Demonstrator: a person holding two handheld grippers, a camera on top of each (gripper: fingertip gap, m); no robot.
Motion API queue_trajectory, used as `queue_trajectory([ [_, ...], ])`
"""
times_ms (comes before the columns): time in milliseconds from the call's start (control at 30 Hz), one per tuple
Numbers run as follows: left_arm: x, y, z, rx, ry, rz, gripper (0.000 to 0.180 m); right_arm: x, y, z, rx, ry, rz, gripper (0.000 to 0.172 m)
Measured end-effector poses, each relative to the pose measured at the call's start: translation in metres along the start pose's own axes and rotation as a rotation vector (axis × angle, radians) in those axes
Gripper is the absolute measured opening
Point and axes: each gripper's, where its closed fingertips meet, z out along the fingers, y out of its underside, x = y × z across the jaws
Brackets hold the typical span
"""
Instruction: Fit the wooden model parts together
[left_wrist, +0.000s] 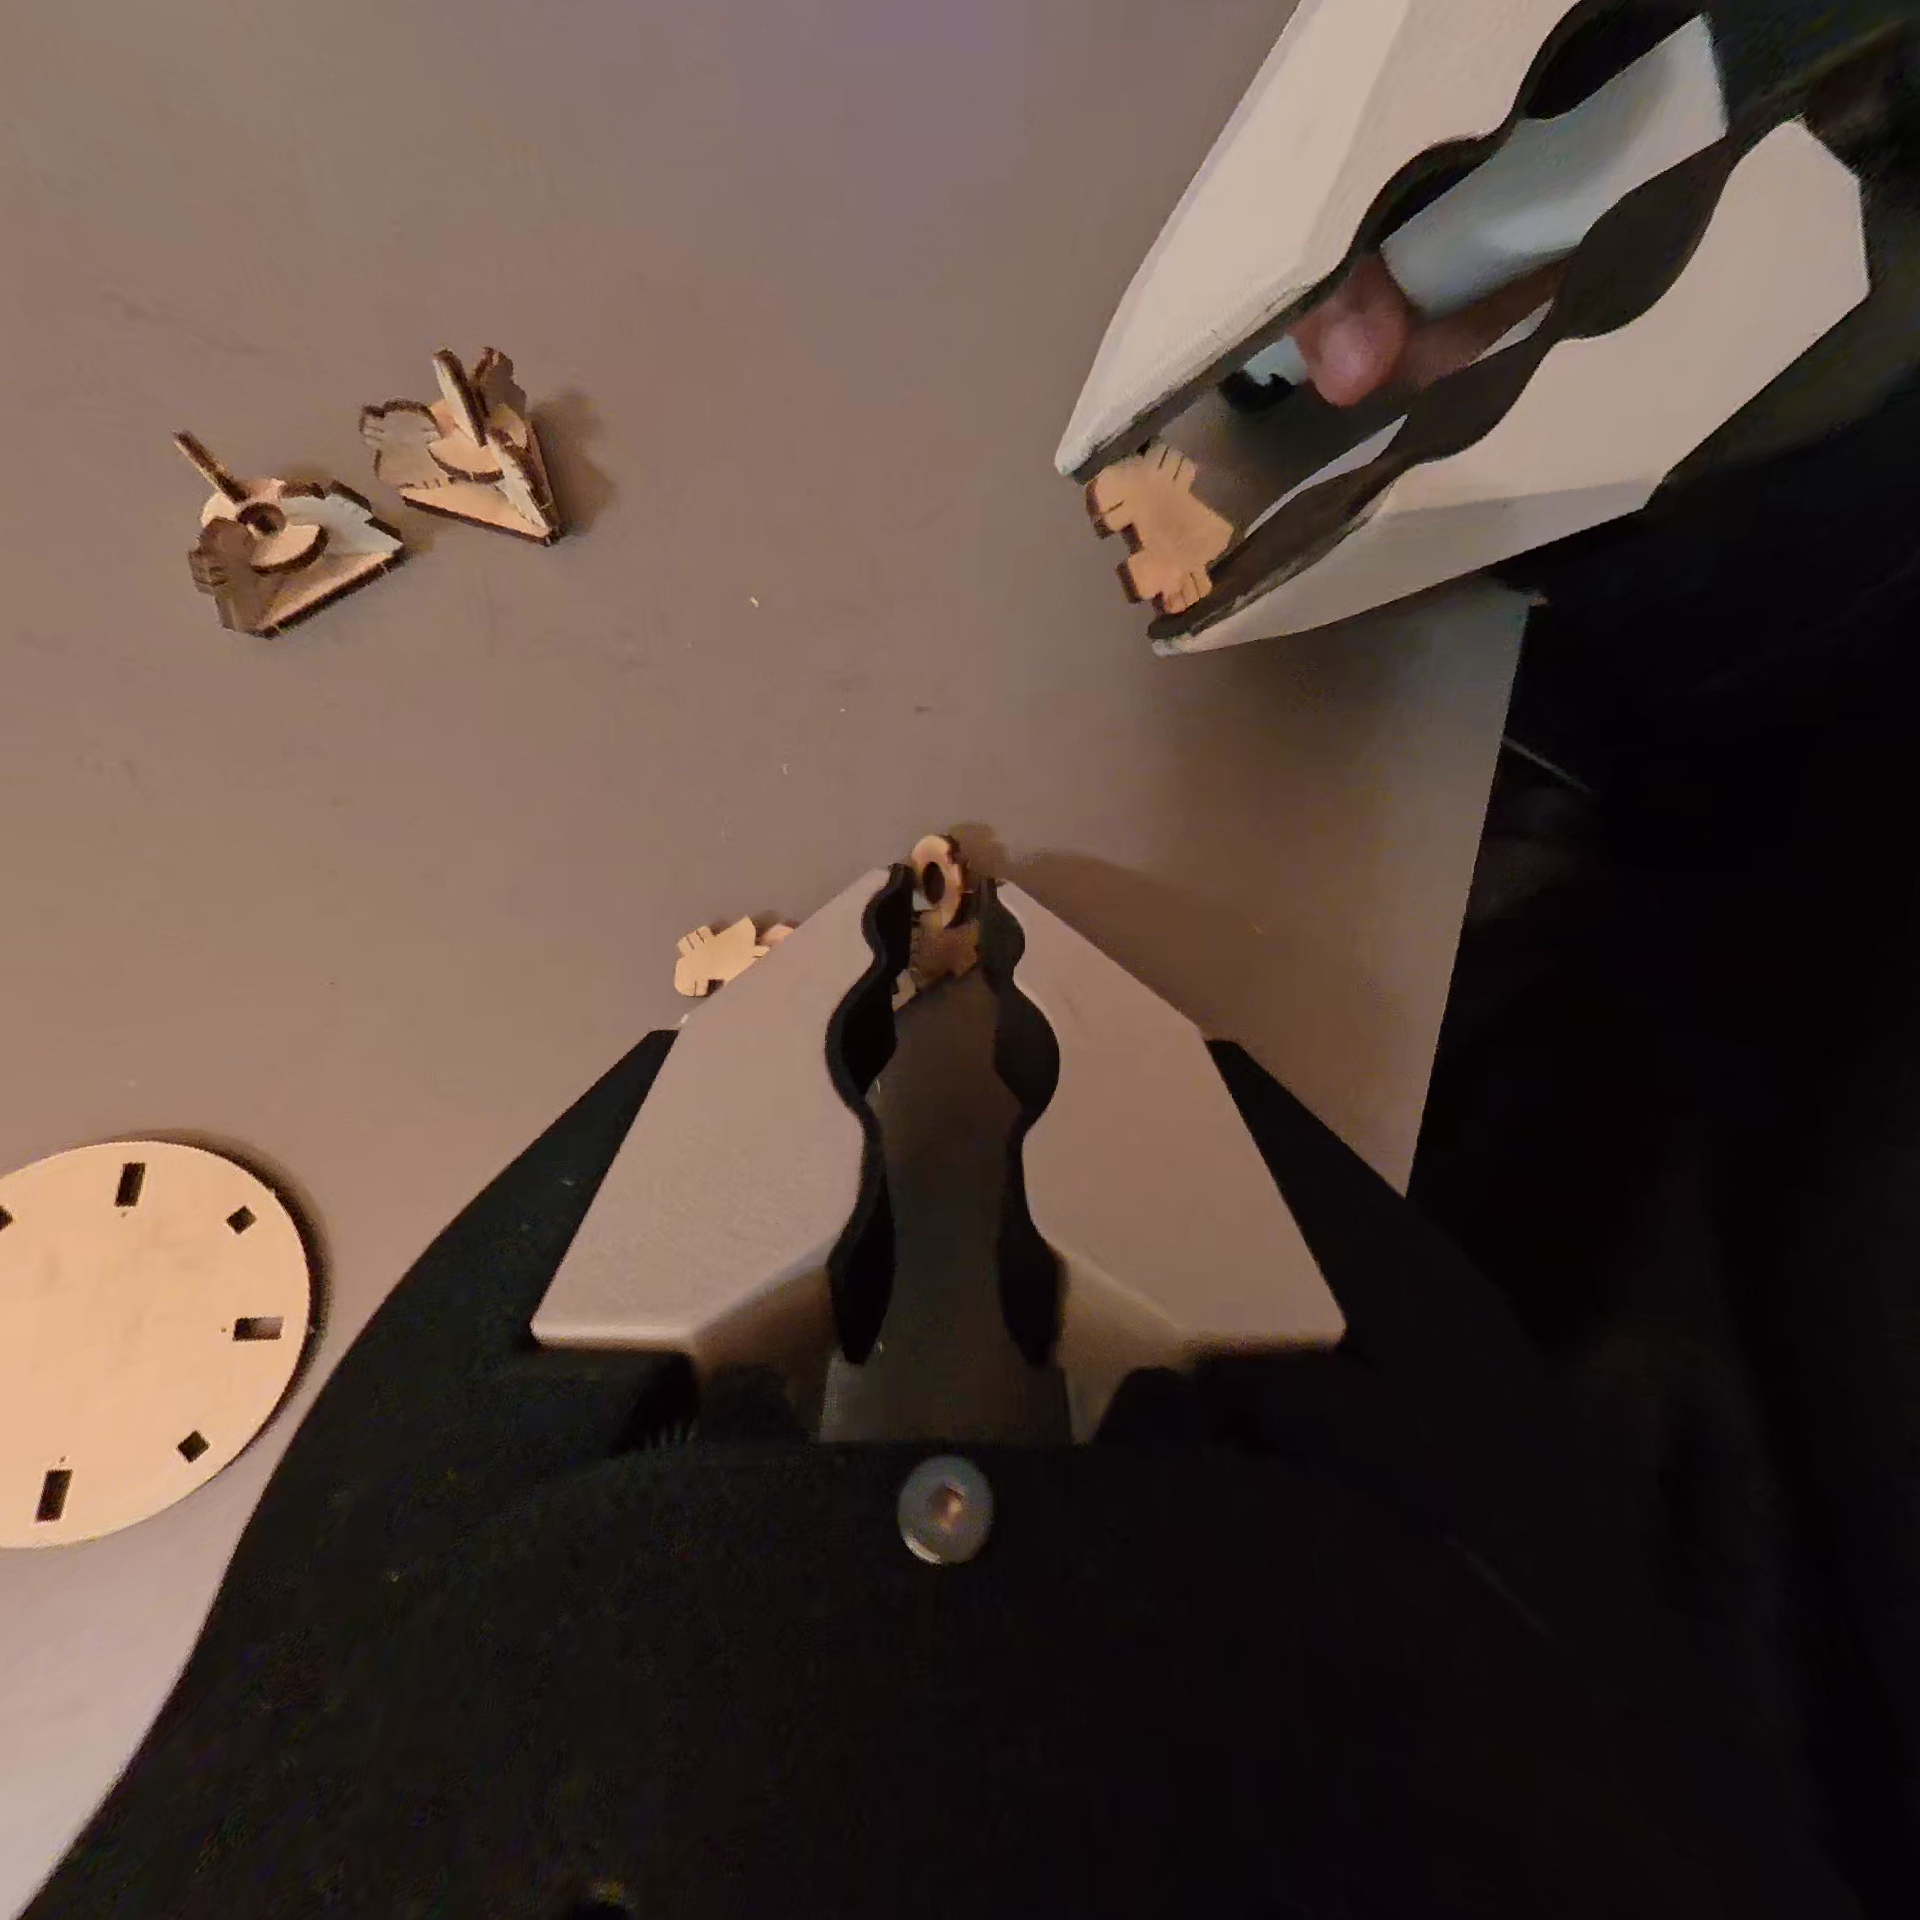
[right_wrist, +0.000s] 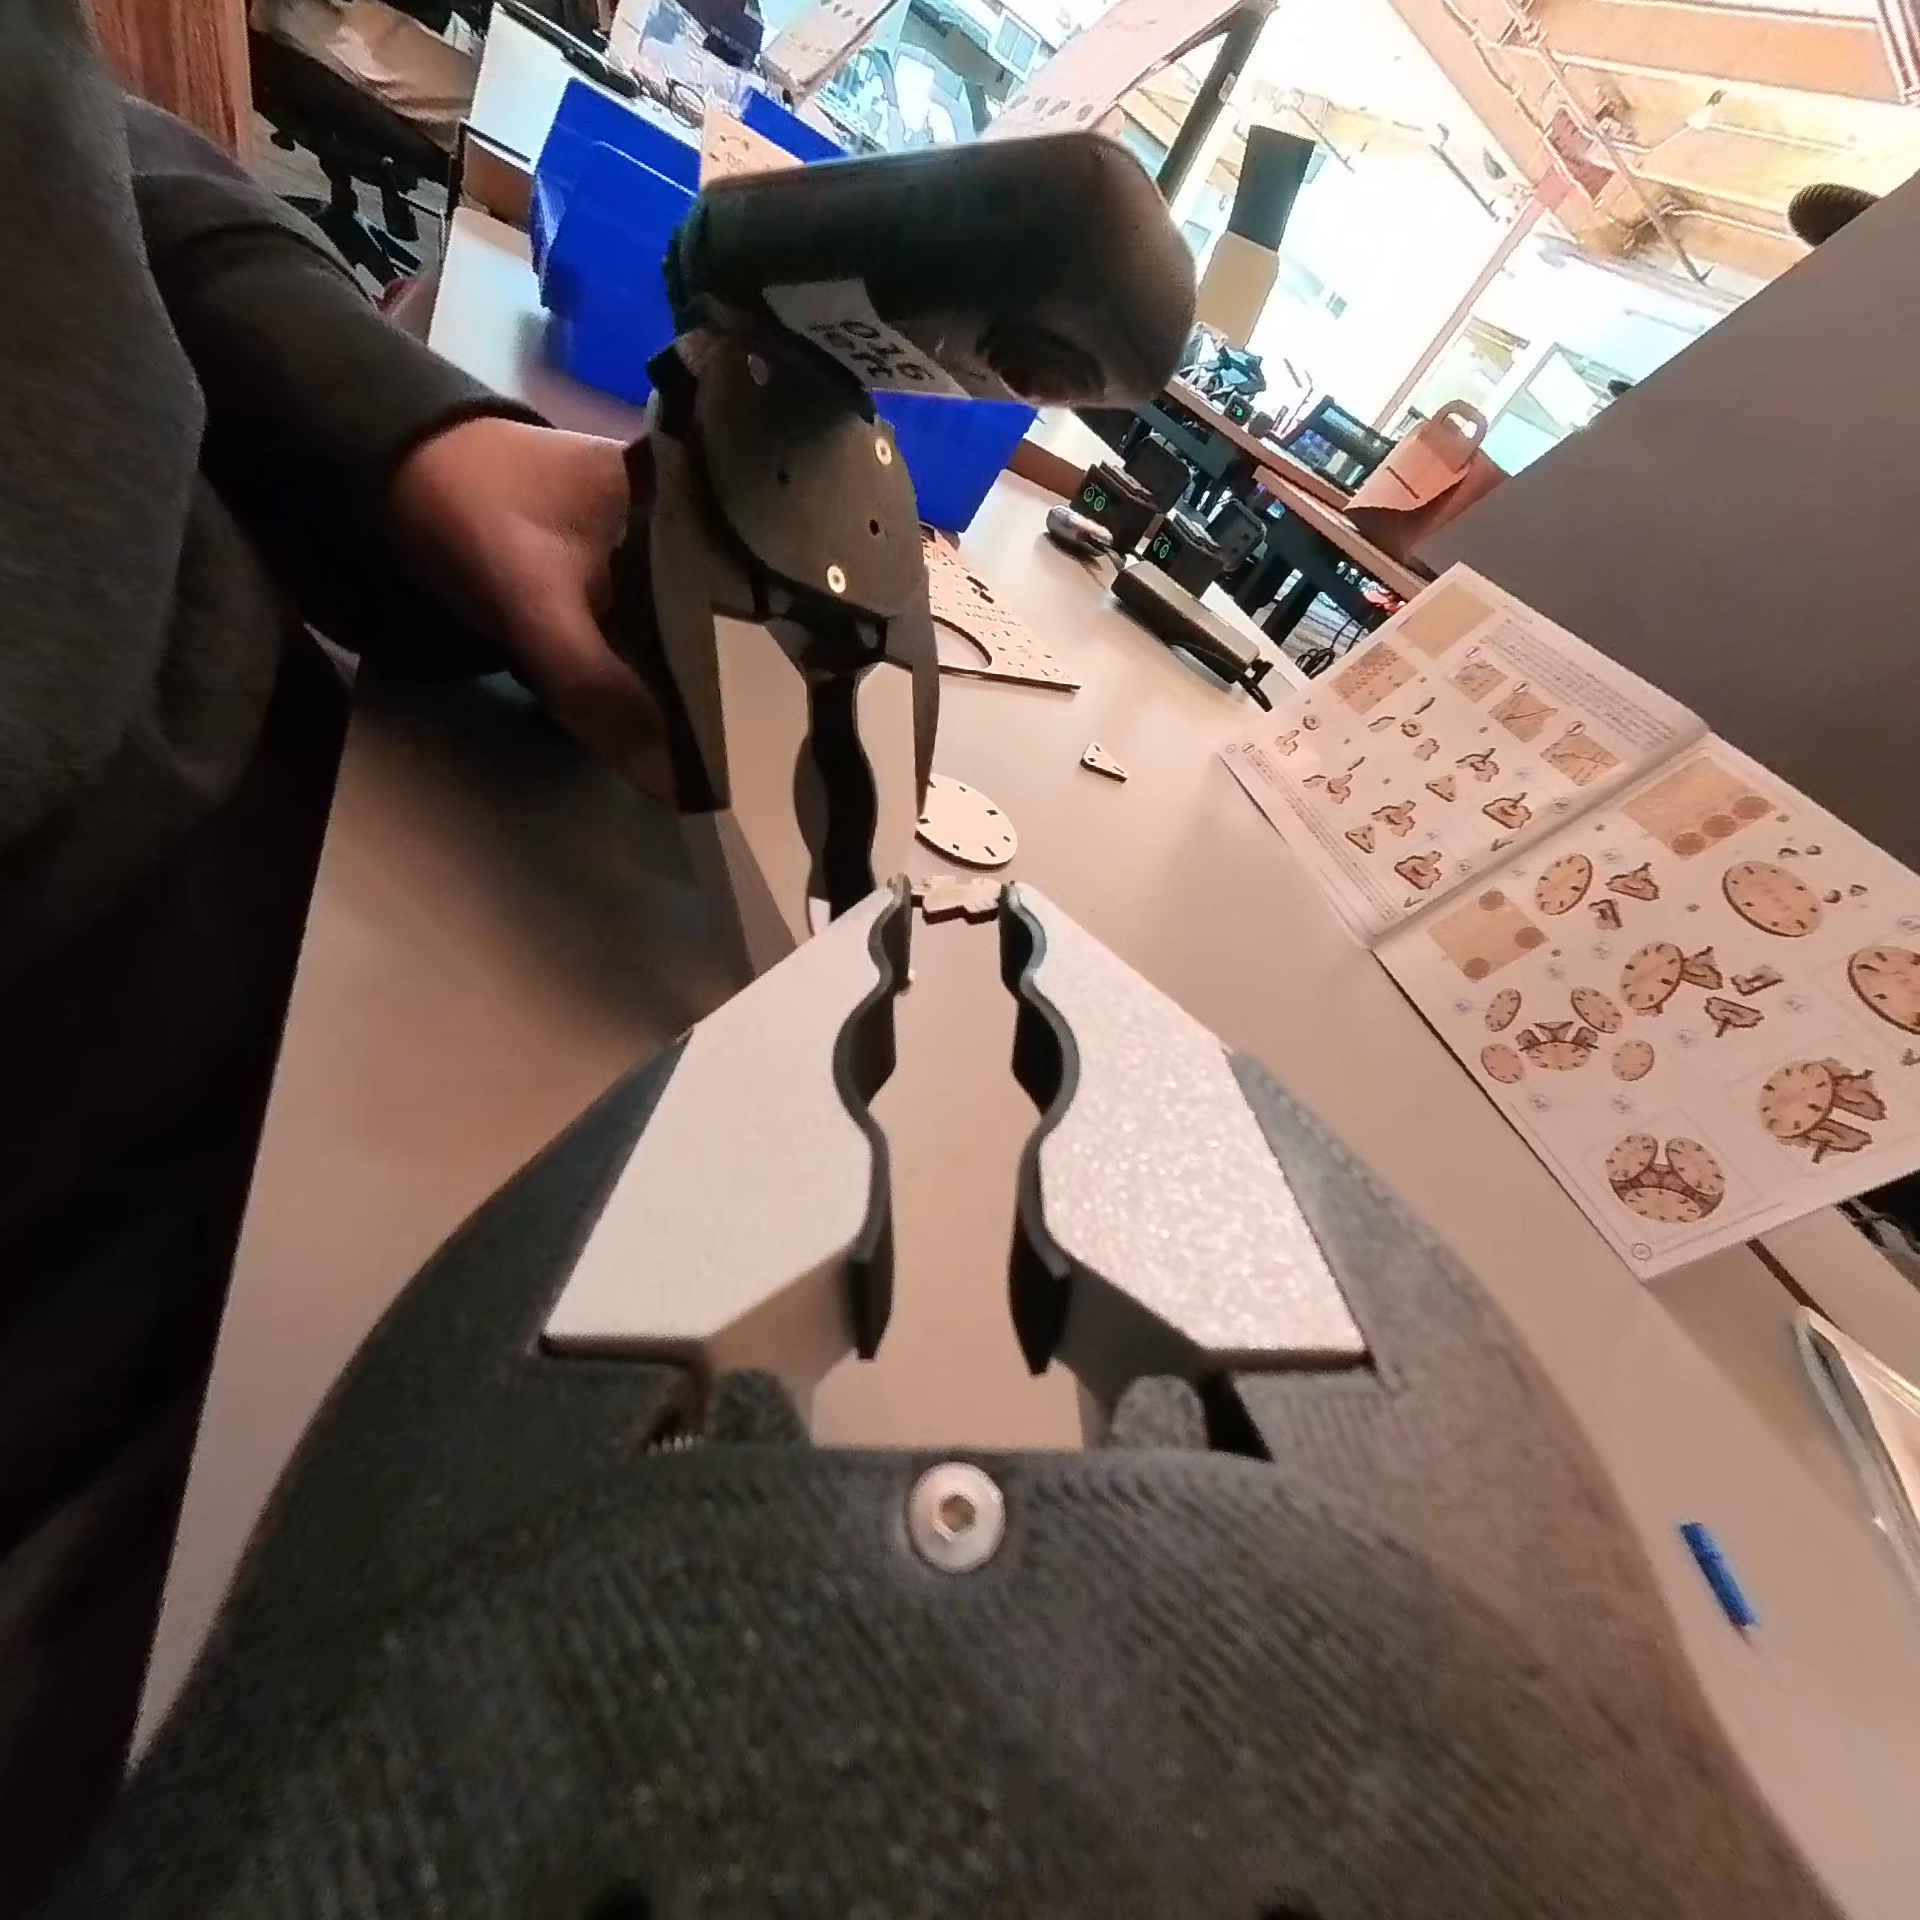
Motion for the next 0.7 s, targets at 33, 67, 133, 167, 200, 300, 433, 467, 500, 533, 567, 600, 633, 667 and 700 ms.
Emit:
queue_trajectory([
  [33, 0.000, -0.001, -0.001, 0.009, -0.001, 0.002, 0.011, 0.000, 0.000, 0.000, 0.003, 0.001, 0.000, 0.015],
  [67, 0.001, -0.003, -0.002, 0.021, 0.007, 0.000, 0.011, 0.000, -0.001, -0.001, 0.006, 0.001, 0.000, 0.015],
  [133, 0.001, -0.005, -0.005, 0.048, 0.028, -0.021, 0.010, 0.000, 0.000, -0.001, 0.002, -0.001, 0.002, 0.015],
  [167, 0.003, -0.007, -0.006, 0.066, 0.054, -0.030, 0.010, -0.001, 0.001, -0.001, -0.009, -0.007, 0.003, 0.015],
  [200, 0.006, -0.010, -0.008, 0.086, 0.082, -0.038, 0.010, -0.003, 0.003, 0.000, -0.027, -0.021, 0.005, 0.015],
  [300, 0.015, -0.014, -0.015, 0.130, 0.166, -0.041, 0.010, -0.015, 0.014, 0.001, -0.111, -0.099, 0.005, 0.015],
  [433, 0.016, -0.004, -0.016, 0.087, 0.170, -0.005, 0.010, -0.023, 0.026, 0.000, -0.193, -0.149, 0.000, 0.015],
  [467, 0.017, -0.001, -0.016, 0.067, 0.161, 0.019, 0.010, -0.024, 0.027, 0.000, -0.196, -0.151, 0.005, 0.015],
  [500, 0.017, 0.003, -0.015, 0.043, 0.146, 0.041, 0.010, -0.023, 0.027, 0.000, -0.196, -0.152, 0.009, 0.015],
  [533, 0.016, 0.008, -0.014, 0.016, 0.130, 0.061, 0.010, -0.023, 0.027, 0.000, -0.199, -0.153, 0.013, 0.015],
  [567, 0.016, 0.012, -0.012, -0.010, 0.116, 0.076, 0.012, -0.023, 0.028, 0.000, -0.204, -0.155, 0.014, 0.015],
  [600, 0.015, 0.015, -0.011, -0.031, 0.103, 0.087, 0.014, -0.024, 0.029, 0.001, -0.210, -0.157, 0.013, 0.015],
  [633, 0.015, 0.016, -0.010, -0.038, 0.095, 0.095, 0.016, -0.024, 0.030, 0.001, -0.217, -0.159, 0.010, 0.015],
  [667, 0.015, 0.016, -0.011, -0.033, 0.090, 0.101, 0.017, -0.025, 0.031, 0.002, -0.224, -0.160, 0.007, 0.015],
  [700, 0.015, 0.016, -0.011, -0.032, 0.087, 0.104, 0.020, -0.025, 0.031, 0.002, -0.230, -0.161, 0.003, 0.015],
])
